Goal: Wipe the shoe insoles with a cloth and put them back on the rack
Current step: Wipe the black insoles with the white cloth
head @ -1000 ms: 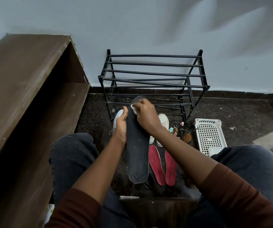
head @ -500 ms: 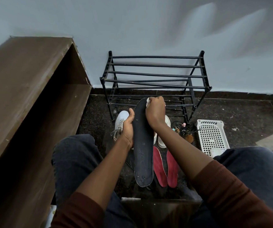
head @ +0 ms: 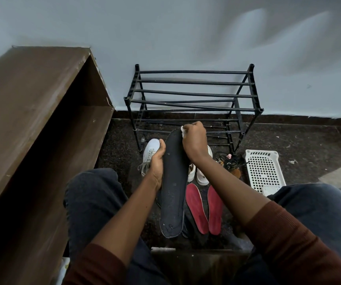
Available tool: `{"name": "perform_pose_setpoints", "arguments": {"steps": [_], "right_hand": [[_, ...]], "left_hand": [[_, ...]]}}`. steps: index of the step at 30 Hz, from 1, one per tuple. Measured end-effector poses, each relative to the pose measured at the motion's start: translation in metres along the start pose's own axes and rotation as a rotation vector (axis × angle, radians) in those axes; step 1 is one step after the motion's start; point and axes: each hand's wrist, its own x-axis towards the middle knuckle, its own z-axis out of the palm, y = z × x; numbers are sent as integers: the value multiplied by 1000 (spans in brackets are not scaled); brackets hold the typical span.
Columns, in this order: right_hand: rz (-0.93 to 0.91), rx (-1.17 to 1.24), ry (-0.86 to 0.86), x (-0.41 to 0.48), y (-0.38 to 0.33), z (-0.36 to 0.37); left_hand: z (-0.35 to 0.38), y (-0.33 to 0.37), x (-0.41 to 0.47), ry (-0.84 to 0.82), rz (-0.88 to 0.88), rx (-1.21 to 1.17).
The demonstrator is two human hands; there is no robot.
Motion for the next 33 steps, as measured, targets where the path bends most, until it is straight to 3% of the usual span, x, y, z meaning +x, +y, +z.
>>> {"name": "perform_pose_setpoints", "arguments": {"steps": [7, 11, 16, 22, 27, 33], "right_hand": [[-169, 154, -91, -28, -20, 10], [-305, 149, -181, -42, -22, 18], [-205, 8, -164, -40, -10, 19], [11, -30, -36, -33, -12, 12], [-9, 39, -95, -28, -17, 11], [-169, 154, -217, -46, -34, 14]], "left_hand": [[-7, 4, 12, 80, 10, -11], [-23, 3, 22, 177, 73, 267], [-18, 4, 15, 156, -54, 107], [-8, -3, 14, 133, -18, 0], [-19, -3, 17, 157, 0, -4], [-28, 1, 29, 231, -3, 145]]}}
